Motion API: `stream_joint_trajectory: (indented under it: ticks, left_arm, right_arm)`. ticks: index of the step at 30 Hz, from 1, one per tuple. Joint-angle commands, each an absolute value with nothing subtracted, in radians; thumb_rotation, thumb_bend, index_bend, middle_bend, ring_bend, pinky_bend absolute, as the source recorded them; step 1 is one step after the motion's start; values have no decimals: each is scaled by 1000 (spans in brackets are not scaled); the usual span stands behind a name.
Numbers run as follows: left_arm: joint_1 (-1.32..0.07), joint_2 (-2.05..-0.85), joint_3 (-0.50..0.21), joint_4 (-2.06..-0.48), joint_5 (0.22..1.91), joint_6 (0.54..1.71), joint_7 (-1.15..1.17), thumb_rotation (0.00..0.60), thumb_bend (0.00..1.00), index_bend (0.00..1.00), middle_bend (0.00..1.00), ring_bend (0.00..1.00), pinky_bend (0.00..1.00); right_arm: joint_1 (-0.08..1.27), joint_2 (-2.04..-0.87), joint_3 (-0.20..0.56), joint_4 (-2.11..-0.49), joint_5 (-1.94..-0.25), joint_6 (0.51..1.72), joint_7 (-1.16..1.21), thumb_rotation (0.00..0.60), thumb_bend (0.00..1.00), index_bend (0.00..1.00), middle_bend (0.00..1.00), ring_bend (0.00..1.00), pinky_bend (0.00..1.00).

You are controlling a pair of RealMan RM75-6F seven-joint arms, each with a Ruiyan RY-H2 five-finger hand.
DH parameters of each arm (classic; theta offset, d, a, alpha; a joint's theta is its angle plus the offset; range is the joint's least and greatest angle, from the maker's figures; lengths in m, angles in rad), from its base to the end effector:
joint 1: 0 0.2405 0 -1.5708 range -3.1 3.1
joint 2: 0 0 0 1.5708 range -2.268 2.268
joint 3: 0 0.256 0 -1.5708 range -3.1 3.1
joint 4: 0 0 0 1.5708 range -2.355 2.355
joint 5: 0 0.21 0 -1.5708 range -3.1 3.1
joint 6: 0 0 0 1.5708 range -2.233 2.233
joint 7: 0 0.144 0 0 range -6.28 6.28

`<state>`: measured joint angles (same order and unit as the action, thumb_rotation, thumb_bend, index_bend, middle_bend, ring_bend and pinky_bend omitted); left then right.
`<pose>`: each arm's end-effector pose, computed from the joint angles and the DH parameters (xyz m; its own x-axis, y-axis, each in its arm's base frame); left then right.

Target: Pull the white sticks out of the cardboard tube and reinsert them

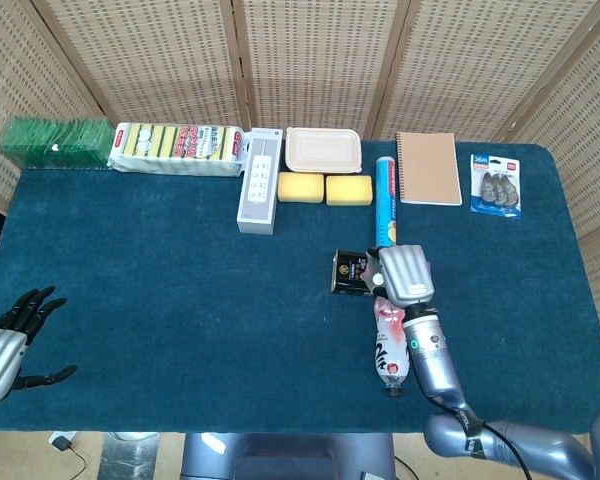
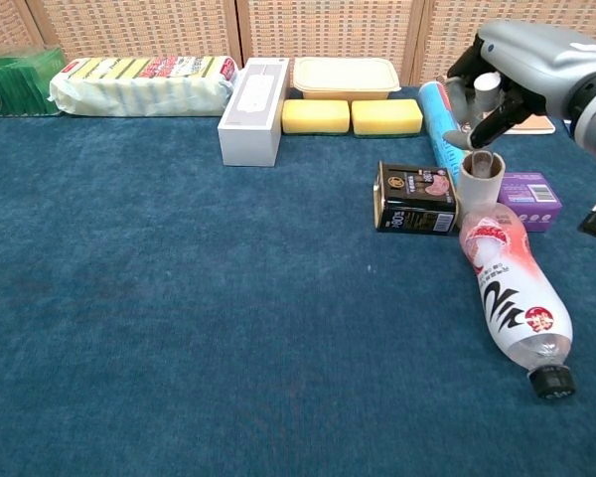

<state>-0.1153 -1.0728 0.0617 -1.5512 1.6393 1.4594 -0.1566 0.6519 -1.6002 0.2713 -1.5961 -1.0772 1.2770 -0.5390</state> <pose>-0.3152 0.1659 0.1542 0.3710 0.1389 0.9182 0.9244 -0.1492 -0.3510 -0.1332 -0.3341 0.0199 0.3626 -0.0036 0.9319 -0.9126 -0.2038 0.3543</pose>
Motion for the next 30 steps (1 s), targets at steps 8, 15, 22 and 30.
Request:
stream_joint_trajectory:
  ticks: [8,15,22,30]
  left_arm:
    - [-115,-1072,61,-1550,1640,1461,-160,450,112,106,62,24,230]
    - [-115,-1072,61,-1550,1639,1461,-161,449,112,106,62,24,230]
    - [-115,-1071,61,-1551,1641,1462,-162,452,112,107,62,24,229]
    - [-115,-1071,62,-1550,1642,1462,-162,446,111,107,62,24,230]
  right_arm:
    - [650,-1609,276,-1597,-1101,1283,-512,600,374,732,888,1000,1000]
    - [651,-1614,278,-1597,-1118,1283,-494,600,384,747,904,1000,1000]
    - [654,-1612,284,-1606,-1117,1278,-495,600,391,748,910,1000,1000]
    - [664,-1610,298,-1618,-1123,1280,-507,600,395,765,915,1000,1000]
